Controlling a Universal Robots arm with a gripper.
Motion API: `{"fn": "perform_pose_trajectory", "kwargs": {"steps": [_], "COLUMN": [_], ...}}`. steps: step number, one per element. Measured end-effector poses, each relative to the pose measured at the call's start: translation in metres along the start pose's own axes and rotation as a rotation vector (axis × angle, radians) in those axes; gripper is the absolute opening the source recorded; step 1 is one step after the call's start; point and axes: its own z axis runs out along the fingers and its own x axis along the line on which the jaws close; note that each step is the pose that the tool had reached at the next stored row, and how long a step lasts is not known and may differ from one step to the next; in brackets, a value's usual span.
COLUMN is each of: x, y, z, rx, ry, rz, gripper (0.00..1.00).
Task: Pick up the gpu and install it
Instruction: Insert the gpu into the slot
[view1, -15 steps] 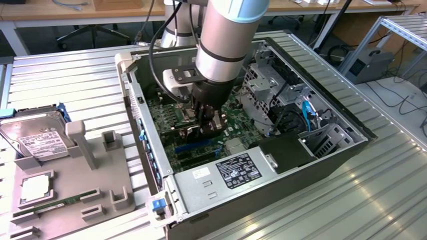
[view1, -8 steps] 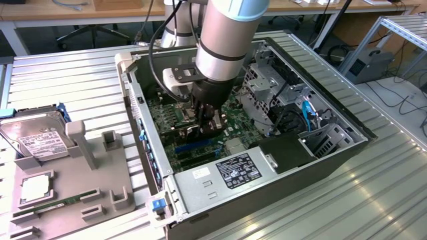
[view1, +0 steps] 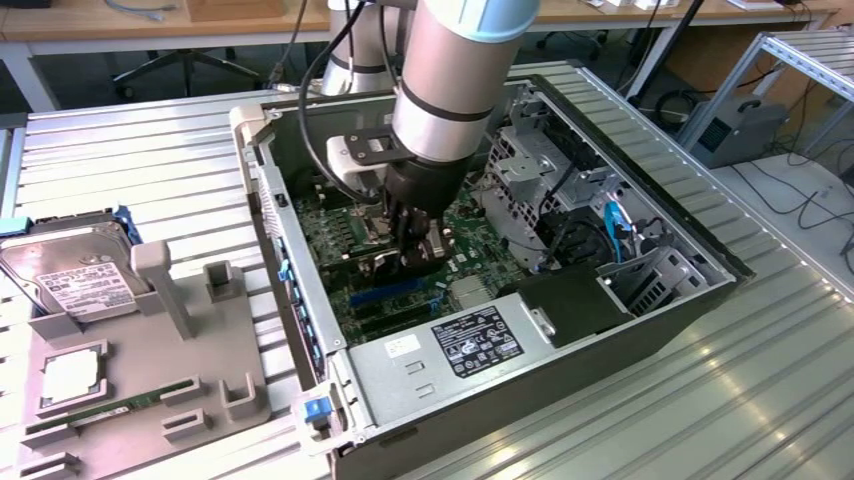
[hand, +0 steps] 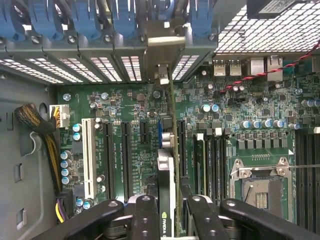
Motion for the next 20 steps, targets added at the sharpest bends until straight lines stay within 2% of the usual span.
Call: {"fn": "perform_pose_trajectory", "kwargs": {"steps": [8,9,11,16,20], "x": [-0.0002,-0.0001,-0.0002,-0.0003,0.0050], "y": [0.0000,-0.0001,-0.0036,-0.0056,-0.0058], "z": [-0.0031,-0.0032,-0.0041,-0.0044,-0.0047], "rx": [0.0001,0.0020,0.0024,0.0042,0.0041], "ry": [-0.0001,0.0002,0.0007,0.0017,0.0043], "rz": [-0.002,-0.006,-0.012,-0.032,-0.051], "gripper": [0.27,0.27,0.27,0.27,0.27]}}
